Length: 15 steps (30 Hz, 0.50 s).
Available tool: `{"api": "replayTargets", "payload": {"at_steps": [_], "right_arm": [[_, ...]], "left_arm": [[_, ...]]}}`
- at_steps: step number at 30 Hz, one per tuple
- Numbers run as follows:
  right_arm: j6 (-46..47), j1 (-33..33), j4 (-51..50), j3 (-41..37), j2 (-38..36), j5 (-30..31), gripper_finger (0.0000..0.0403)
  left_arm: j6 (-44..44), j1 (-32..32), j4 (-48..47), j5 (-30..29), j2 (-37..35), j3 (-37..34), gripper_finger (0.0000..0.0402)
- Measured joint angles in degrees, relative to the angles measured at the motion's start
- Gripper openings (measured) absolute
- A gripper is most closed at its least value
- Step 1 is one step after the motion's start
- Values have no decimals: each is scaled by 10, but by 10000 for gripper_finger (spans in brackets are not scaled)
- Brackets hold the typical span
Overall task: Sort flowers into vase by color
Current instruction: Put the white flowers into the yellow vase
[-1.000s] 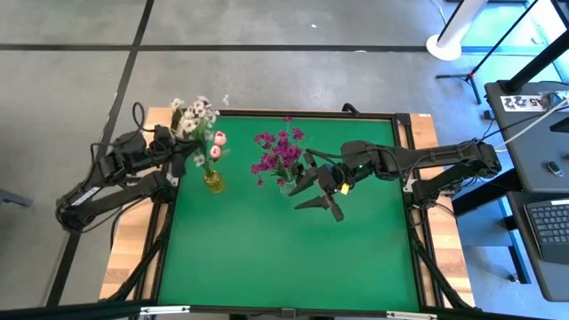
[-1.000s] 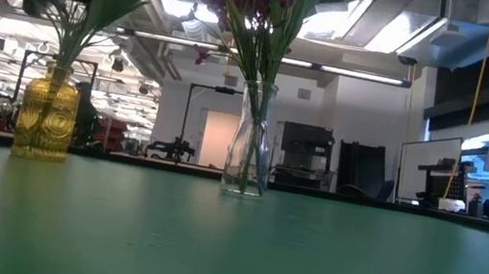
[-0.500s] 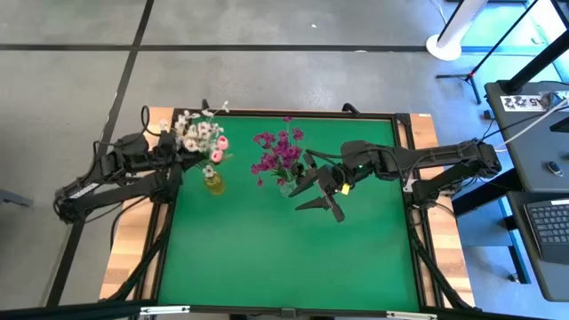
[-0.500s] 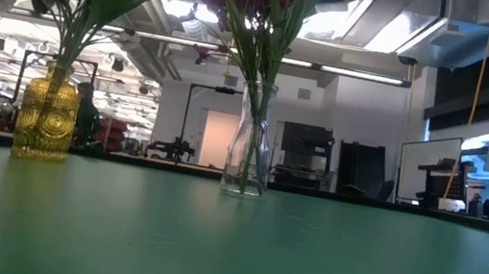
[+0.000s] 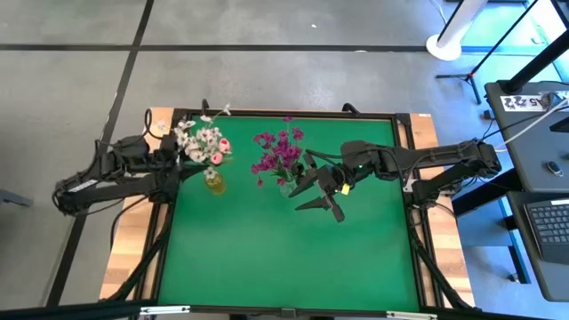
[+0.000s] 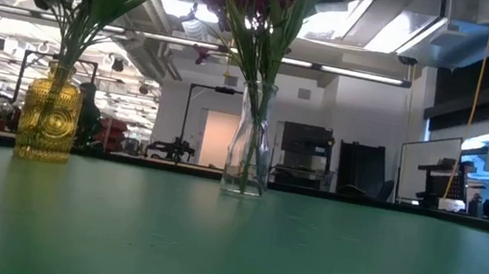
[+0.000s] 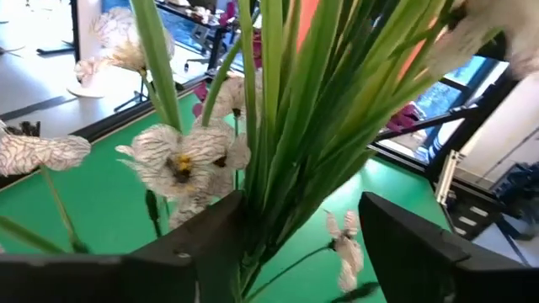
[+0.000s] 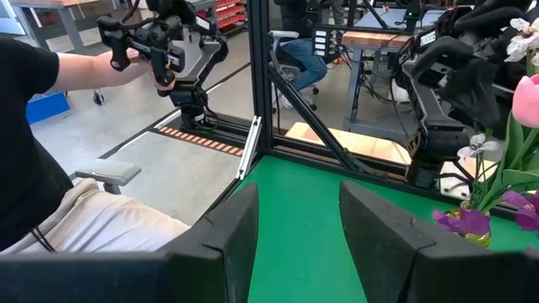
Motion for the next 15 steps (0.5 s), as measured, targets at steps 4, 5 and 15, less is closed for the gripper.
{"api": "replayTargets", "payload": {"at_steps": [4, 5, 15], "right_arm": [[0, 0, 0, 0, 0, -1, 166], [0, 0, 0, 0, 0, -1, 166], [0, 0, 0, 0, 0, -2, 166]], "left_arm": [[1, -11, -9, 15, 0, 22, 243], [2, -12, -17, 19, 0, 31, 245], [11, -15, -81, 9, 0, 108, 246]]}}
